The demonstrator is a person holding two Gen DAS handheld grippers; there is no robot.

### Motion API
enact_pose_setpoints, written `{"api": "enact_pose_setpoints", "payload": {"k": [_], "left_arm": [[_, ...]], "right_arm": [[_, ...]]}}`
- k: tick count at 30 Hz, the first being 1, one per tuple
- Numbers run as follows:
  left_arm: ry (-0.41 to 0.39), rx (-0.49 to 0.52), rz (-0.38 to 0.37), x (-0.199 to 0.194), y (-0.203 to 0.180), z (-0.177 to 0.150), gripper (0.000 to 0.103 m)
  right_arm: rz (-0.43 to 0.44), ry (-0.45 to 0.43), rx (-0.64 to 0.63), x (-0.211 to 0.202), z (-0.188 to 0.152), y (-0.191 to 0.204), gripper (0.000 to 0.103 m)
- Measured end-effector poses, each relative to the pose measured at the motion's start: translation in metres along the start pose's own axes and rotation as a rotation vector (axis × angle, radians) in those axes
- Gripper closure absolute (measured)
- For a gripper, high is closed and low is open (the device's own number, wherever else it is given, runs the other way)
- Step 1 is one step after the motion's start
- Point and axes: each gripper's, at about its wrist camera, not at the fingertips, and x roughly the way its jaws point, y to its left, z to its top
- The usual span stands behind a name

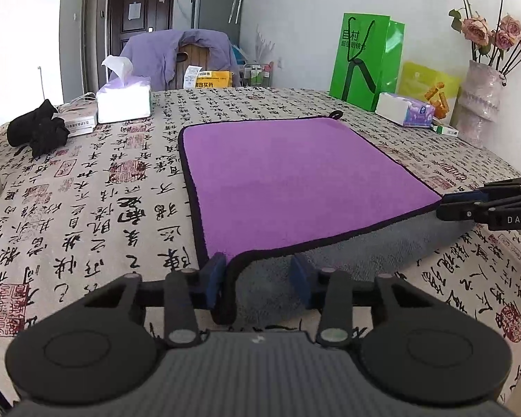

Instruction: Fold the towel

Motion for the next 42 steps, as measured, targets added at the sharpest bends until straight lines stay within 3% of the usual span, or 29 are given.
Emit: {"api": "enact_pose_setpoints", "payload": {"k": [9,14,20,42], "left_arm": [[-0.001,-0.013,-0.01,0.0,0.003,0.0,0.07],[-0.003,-0.03,-0.019,-0.002,0.006,-0.001,0.074],[-0.004,-0.092,-0.065,-0.003,0.017,-0.002,0.097],[0.004,-0.029,0.002,-0.005,0.002,0.001,0.097]], "right_arm": [[0.006,0.006,0.008,0.001,0.0,-0.002,0.076],[0.019,0.005,0.035,0.0,-0.001,-0.008,0.084],[0.026,0.006,0.031,-0.002,-0.003,-0.007,0.095],[0.001,0.03,-0.041,-0.003,0.0,0.004,0.098]]}}
